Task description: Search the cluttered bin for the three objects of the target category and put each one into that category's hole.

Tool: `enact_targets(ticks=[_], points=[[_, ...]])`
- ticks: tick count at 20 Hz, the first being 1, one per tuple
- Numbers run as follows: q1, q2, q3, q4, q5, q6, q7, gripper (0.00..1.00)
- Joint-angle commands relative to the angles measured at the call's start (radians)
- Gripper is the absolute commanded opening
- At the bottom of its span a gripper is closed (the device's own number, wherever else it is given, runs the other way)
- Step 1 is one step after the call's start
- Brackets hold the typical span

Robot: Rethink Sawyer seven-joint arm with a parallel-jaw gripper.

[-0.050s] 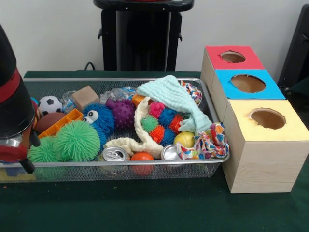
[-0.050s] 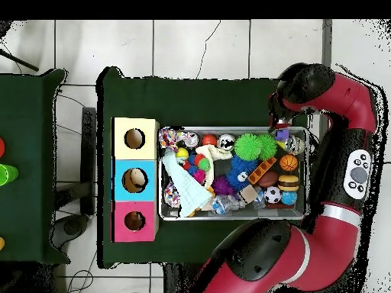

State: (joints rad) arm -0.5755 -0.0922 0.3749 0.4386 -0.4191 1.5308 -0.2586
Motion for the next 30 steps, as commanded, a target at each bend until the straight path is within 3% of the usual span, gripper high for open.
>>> enact_targets(ticks=[1,10,16,23,30], points=[[-0.023,-0.015,0.07,0.036,-0.039,0.081,-0.318,1.0],[-0.028,-0.035,0.041,0.102,-0.034,0.023,-0.294,1.0],[-0.062,-0.091,0.029,0.218,-0.003,-0.025,-0.288,1.0],[-0.087,-0.122,0.021,0.299,-0.029,-0.079,-0.271,1.0],[-0.111,-0.106,0.039,0.323,-0.046,-0.113,-0.276,1.0]])
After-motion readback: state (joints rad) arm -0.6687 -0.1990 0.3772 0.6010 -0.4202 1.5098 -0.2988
